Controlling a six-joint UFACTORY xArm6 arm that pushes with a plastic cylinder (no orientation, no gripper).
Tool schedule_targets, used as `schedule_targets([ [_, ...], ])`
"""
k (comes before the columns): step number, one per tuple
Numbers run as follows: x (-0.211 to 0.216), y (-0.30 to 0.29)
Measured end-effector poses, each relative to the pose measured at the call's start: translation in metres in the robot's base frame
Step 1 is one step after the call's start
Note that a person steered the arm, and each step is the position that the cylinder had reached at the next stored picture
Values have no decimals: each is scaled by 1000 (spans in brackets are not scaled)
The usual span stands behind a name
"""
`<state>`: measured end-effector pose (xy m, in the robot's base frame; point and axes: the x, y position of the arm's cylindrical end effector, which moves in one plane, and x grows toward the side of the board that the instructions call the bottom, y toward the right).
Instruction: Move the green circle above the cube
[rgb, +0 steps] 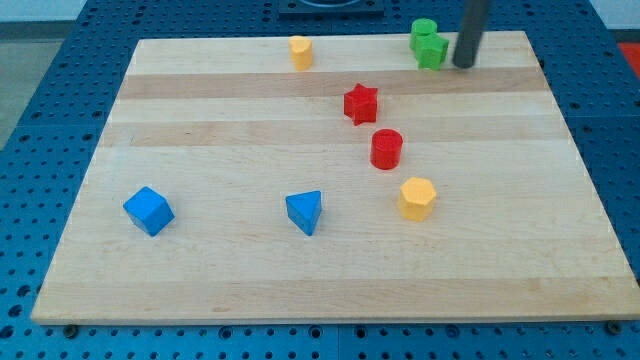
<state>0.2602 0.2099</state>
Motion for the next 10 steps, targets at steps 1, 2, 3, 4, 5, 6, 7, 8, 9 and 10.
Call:
schedule_targets([
  [1,-48,34],
  [2,-69,19],
  [3,-69,9],
  [4,-69,-6],
  [5,-69,-53],
  [6,-69,-70],
  [7,-58,-116],
  [8,-44,-171],
  [9,-27,-205],
  [10,-10,-189],
])
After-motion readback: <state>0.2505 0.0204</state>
